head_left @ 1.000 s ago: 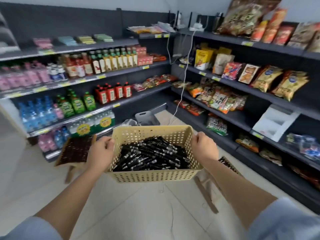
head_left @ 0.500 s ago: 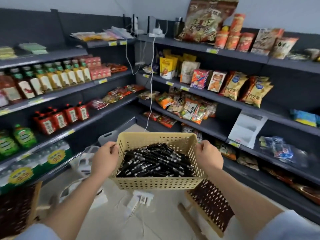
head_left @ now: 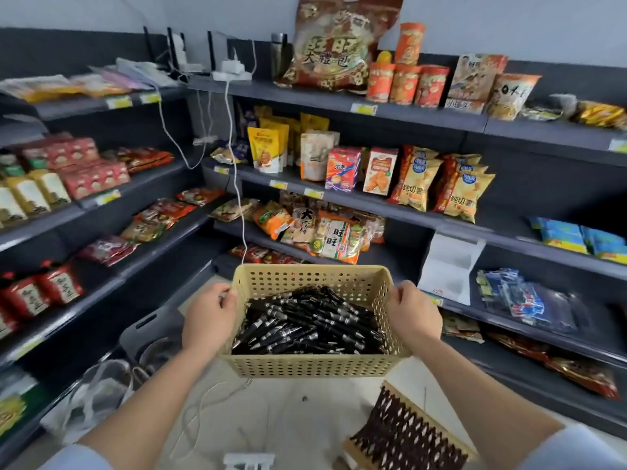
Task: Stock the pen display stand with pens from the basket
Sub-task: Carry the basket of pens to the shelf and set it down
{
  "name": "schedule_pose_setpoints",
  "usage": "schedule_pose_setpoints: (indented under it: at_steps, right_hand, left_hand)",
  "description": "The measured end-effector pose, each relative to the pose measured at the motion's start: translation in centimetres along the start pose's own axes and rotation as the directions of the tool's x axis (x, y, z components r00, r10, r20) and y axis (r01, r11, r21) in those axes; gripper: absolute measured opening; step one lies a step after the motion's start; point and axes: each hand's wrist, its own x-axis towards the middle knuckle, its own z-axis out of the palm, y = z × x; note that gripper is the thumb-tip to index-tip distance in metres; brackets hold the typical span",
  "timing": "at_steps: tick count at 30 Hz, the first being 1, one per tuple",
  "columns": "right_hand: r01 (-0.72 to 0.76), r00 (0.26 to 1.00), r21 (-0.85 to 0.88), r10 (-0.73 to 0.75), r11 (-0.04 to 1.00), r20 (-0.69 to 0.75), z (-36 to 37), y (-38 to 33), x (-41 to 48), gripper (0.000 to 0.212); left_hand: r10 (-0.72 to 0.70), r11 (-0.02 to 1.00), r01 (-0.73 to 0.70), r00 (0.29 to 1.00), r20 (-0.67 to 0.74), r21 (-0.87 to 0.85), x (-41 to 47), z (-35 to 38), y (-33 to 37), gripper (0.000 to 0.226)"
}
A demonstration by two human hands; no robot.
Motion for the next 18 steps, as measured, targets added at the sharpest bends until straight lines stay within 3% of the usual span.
schedule_pose_setpoints:
  at_steps: [18]
  right_hand:
    - [-0.063,0.998,-0.035,0.063,0.997,0.009,5.0,2.4,23.6,0.031]
  left_hand:
    - [0.03,1.0,-0.03,0.995,0.093,-0.004,20.4,17.0,5.7,0.026]
